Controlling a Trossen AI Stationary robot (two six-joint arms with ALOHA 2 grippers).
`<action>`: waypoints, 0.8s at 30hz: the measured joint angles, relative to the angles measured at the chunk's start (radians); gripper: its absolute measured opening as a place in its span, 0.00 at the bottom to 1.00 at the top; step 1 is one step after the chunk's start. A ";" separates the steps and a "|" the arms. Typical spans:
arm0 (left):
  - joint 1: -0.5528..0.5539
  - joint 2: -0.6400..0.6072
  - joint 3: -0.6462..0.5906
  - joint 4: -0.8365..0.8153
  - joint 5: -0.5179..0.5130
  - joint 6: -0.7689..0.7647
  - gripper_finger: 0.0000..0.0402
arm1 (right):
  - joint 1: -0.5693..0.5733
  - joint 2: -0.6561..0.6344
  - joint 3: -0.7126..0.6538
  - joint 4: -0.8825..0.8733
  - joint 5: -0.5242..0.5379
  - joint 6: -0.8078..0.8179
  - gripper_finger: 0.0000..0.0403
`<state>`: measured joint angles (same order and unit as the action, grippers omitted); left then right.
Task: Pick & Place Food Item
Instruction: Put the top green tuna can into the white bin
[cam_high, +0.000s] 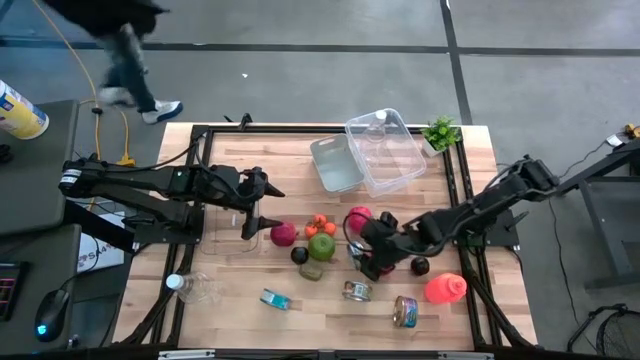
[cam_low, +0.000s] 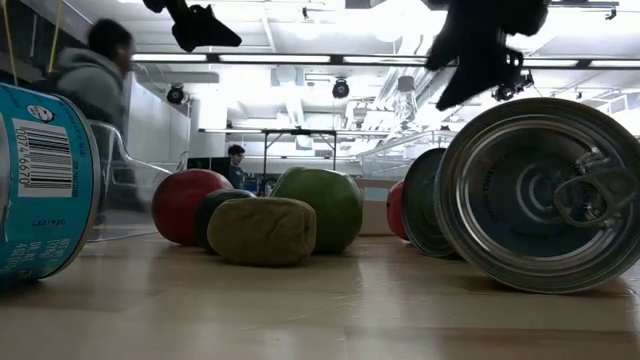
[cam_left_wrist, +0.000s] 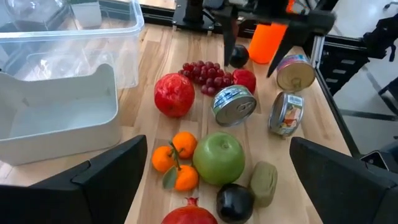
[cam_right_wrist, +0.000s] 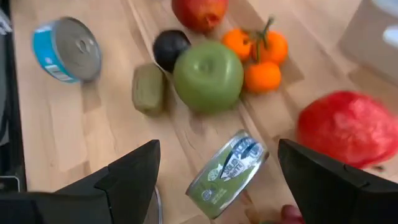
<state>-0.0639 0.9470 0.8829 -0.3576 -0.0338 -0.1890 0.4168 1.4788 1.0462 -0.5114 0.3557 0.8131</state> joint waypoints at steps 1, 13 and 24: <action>0.000 0.000 0.000 0.000 0.000 0.000 0.96 | -0.005 0.006 0.000 -0.017 -0.007 0.011 0.78; 0.000 0.000 0.000 0.000 0.000 0.009 0.96 | -0.018 0.092 0.000 -0.098 -0.105 0.137 0.78; 0.000 0.000 0.000 -0.001 -0.001 0.009 0.96 | -0.031 0.135 0.000 -0.039 -0.100 0.124 0.78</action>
<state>-0.0639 0.9470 0.8829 -0.3583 -0.0345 -0.1801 0.3854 1.6135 1.0458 -0.5507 0.2558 0.9367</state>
